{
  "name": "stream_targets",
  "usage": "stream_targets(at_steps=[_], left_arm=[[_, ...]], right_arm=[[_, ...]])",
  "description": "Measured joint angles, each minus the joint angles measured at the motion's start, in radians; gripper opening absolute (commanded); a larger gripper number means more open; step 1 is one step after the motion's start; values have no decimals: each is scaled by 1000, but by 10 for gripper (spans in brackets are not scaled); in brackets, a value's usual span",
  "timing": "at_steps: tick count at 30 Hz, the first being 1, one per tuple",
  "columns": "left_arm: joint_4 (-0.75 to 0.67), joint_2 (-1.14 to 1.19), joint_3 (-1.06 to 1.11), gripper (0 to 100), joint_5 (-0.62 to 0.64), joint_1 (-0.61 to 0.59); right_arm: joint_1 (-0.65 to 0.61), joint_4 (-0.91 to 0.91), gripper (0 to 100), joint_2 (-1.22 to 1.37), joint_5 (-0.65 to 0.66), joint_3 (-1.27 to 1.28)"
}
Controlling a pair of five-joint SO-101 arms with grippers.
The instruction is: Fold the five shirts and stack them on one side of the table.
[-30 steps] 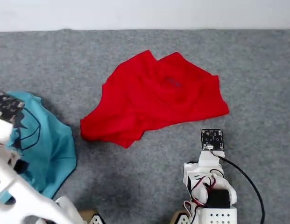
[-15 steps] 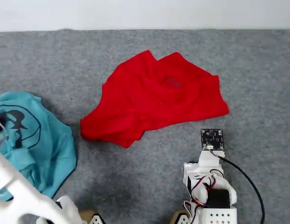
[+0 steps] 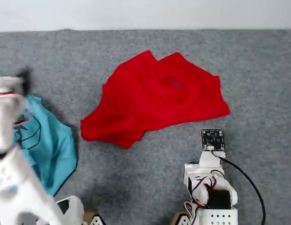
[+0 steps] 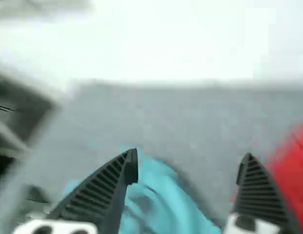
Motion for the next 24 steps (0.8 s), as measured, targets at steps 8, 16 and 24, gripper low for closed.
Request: stream_targets(at_steps=[8,16,24], left_arm=[[74,249,178,320,-26,397],[71,651,150,320,-71,591],[68,861,44,321,-75,598]], right_arm=[[0,0,9,0,0,0],[0,0,9,0,0,0],[-25,0,9,0,0,0]])
